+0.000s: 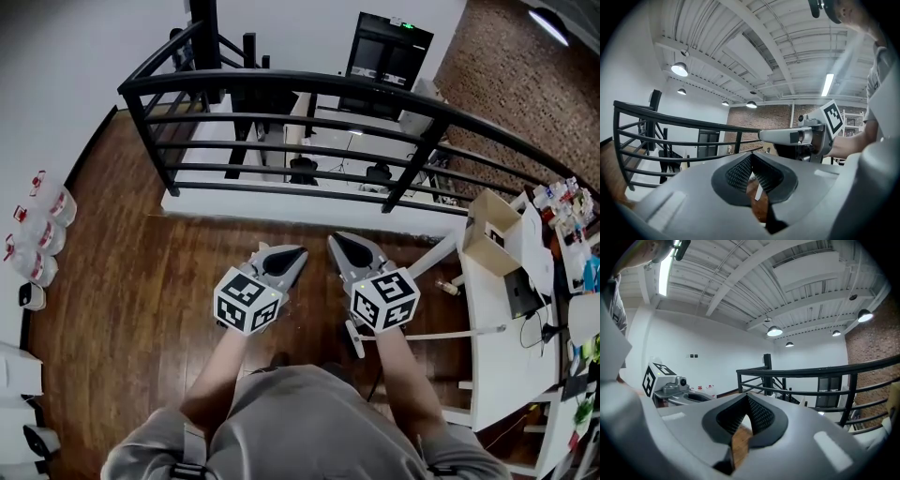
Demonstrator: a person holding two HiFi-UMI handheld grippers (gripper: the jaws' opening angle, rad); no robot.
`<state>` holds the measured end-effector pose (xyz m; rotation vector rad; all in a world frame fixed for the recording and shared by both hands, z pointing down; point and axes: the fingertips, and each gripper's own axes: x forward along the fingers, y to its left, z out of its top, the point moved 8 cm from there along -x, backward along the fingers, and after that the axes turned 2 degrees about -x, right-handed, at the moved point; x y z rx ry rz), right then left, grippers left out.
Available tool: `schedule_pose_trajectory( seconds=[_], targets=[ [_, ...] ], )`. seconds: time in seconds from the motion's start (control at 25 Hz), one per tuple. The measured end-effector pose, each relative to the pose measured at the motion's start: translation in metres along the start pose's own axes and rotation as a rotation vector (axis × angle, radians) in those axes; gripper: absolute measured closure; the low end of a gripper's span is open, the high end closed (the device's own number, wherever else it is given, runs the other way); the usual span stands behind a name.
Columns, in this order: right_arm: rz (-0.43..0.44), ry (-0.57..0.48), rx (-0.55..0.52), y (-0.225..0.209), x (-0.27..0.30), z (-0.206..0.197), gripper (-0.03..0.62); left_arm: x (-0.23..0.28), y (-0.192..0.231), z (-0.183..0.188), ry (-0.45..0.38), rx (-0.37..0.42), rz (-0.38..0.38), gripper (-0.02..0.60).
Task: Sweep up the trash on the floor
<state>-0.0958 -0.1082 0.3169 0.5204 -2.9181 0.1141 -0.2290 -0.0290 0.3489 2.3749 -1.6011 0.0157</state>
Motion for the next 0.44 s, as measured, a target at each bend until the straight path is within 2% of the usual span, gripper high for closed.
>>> schedule_pose_trajectory(
  seconds=[0.44],
  targets=[
    [-0.007, 0.001, -0.001, 0.0029, -0.0012, -0.0018, 0.594, -0.0018, -0.0014, -0.0061, 0.011, -0.007, -0.009, 0.575]
  ],
)
